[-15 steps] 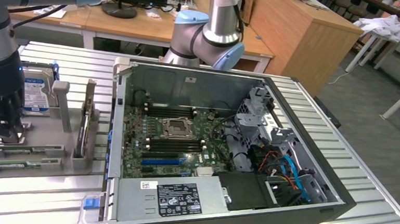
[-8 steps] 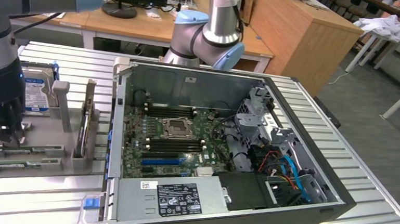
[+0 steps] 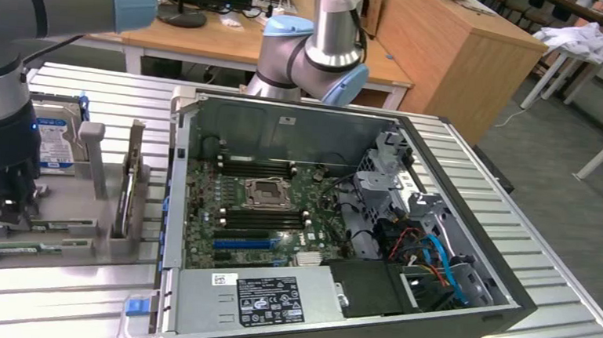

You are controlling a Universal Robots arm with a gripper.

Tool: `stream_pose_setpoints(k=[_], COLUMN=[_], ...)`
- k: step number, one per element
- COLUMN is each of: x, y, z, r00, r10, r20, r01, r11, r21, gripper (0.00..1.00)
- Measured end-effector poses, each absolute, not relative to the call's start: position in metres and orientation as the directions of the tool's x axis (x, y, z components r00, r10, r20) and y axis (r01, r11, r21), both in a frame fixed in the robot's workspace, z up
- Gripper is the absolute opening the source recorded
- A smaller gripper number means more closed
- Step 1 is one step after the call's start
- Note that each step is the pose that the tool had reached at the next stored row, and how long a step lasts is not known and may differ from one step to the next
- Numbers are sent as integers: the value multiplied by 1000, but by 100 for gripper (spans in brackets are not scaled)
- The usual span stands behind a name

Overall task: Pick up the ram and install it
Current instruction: 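Pick up the ram and move it above insertion slot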

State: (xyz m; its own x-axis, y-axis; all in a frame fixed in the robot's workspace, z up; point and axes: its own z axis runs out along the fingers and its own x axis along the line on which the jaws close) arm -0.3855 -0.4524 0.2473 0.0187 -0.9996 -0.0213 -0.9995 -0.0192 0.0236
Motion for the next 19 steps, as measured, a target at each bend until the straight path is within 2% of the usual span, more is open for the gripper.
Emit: stream_pose_setpoints(k=[11, 19], x=[-386, -385], y=[-457, -459], z=[247, 236], r00=[19, 19], r10=[-1000, -1000], r20=[-21, -21], r01=[-1000, -1000], r11=[-19, -19], r21=[24, 24], gripper=[30, 30])
